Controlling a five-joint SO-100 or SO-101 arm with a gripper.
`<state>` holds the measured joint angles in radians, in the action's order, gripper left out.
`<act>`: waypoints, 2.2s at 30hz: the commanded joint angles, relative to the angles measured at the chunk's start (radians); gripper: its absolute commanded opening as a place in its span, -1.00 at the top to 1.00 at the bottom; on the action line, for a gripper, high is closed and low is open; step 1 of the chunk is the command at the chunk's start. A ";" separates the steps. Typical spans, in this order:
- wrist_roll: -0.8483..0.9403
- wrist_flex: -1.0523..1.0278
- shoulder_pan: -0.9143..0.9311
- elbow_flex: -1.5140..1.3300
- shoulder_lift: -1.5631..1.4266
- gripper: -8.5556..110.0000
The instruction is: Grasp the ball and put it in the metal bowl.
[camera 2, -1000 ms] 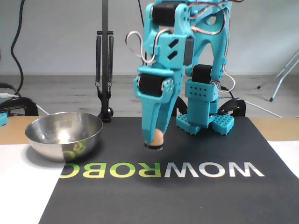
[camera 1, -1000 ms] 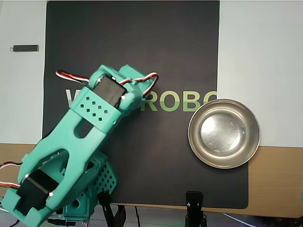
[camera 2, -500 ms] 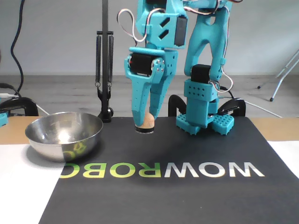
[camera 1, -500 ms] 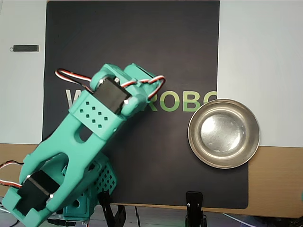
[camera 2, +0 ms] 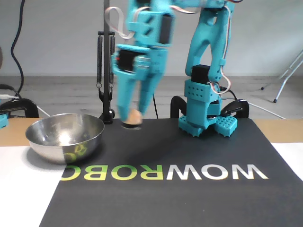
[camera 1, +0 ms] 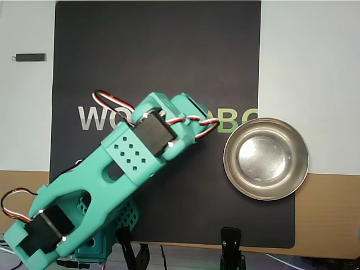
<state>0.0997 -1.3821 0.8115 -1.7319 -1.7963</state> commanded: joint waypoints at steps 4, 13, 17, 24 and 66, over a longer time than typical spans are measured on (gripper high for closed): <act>-0.005 0.005 0.077 0.074 -0.003 0.29; -0.005 0.063 0.141 0.074 0.041 0.29; -0.005 0.112 0.146 0.086 0.087 0.29; -0.005 0.123 0.212 0.176 0.166 0.29; -0.005 0.152 0.348 0.400 0.428 0.29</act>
<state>0.0997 -1.2364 1.1612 -1.3698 -1.3622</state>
